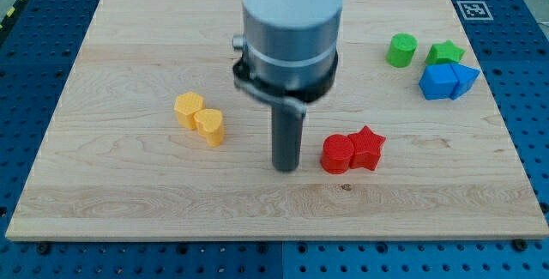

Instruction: Slide the red star towards the center

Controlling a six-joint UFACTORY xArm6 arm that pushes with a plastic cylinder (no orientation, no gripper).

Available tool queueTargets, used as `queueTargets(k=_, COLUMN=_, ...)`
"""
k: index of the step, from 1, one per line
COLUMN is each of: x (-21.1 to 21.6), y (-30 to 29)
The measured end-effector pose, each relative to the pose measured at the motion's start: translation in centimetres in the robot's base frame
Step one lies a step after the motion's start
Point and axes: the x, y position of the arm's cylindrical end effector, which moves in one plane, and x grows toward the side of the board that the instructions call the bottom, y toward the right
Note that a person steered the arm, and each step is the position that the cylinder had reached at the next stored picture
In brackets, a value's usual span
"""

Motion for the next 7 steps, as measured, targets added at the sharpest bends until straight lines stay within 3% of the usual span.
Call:
queueTargets(k=1, x=3.1, y=1.3)
queueTargets(k=3, x=2.6, y=7.1)
queueTargets(k=7, x=-3.9, y=12.7)
